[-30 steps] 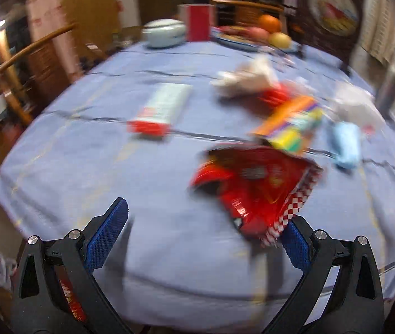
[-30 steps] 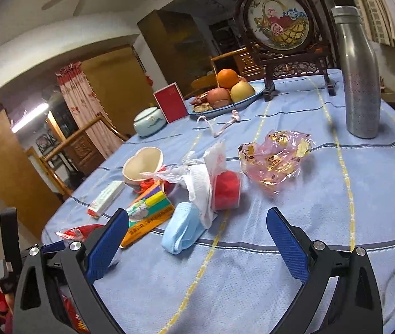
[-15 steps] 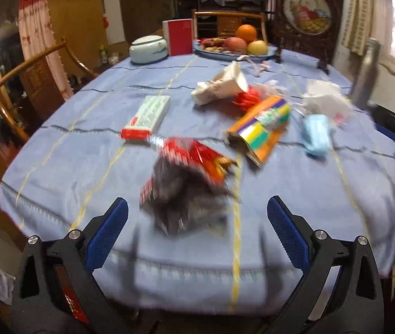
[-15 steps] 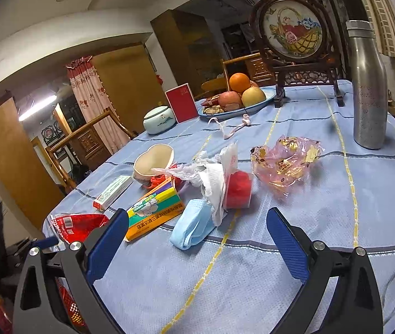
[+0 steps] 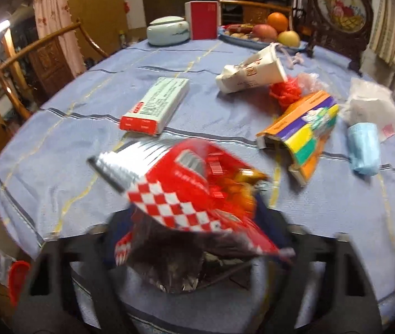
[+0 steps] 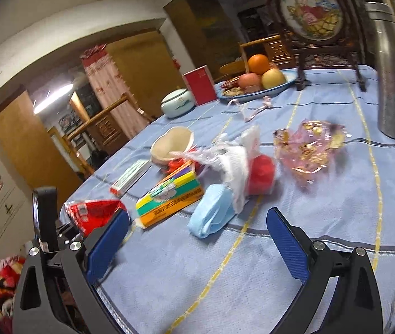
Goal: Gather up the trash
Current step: 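Grasp the colorful tissue box with the right tool while the left tool holds the chip bag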
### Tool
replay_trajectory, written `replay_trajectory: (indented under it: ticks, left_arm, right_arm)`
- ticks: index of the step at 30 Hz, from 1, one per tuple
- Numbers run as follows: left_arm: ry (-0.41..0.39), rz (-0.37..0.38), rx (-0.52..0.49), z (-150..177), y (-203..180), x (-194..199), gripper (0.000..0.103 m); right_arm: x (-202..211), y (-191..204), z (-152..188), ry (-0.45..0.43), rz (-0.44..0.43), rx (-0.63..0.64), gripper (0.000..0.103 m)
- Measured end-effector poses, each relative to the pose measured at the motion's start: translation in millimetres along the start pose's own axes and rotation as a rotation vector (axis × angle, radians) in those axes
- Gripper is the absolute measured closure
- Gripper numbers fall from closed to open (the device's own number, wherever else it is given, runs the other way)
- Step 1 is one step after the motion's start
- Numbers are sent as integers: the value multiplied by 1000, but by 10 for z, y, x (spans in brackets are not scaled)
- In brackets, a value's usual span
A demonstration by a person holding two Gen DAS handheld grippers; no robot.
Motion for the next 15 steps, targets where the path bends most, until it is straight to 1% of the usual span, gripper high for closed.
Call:
replay_trajectory:
  ticks: [4, 6, 8, 10, 11, 13, 15]
  left_arm:
    - [-54, 42, 30, -26, 89, 156, 47]
    - [-82, 68, 38, -29, 129, 269, 47]
    - [-114, 76, 38, -57, 168, 384, 47]
    - [-134, 76, 38, -65, 219, 485, 47]
    - [-140, 77, 42, -73, 252, 527, 47]
    - [-156, 74, 54, -77, 328, 609, 47]
    - [-168, 70, 66, -68, 382, 659, 47]
  right_arm:
    - [-83, 165, 34, 48, 24, 85, 6]
    - [-91, 266, 53, 51, 38, 134, 6]
    - [-113, 369, 69, 60, 50, 176, 7]
    - [-191, 438, 68, 97, 18, 168, 10]
    - [-261, 493, 61, 137, -25, 147, 11]
    - [-359, 600, 18, 171, -65, 126, 11]
    - [-468, 726, -30, 201, -87, 117, 11]
Point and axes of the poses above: each gripper's, at about its wrist camera, not at the fingertips, and x roughly against the way its jaws point, y to its left, z to its underside, the point moved 2 cm from there along -x, roughly the way its jaws point, and after that the axes turned 8 degrees about z, right-handed, at the moved point
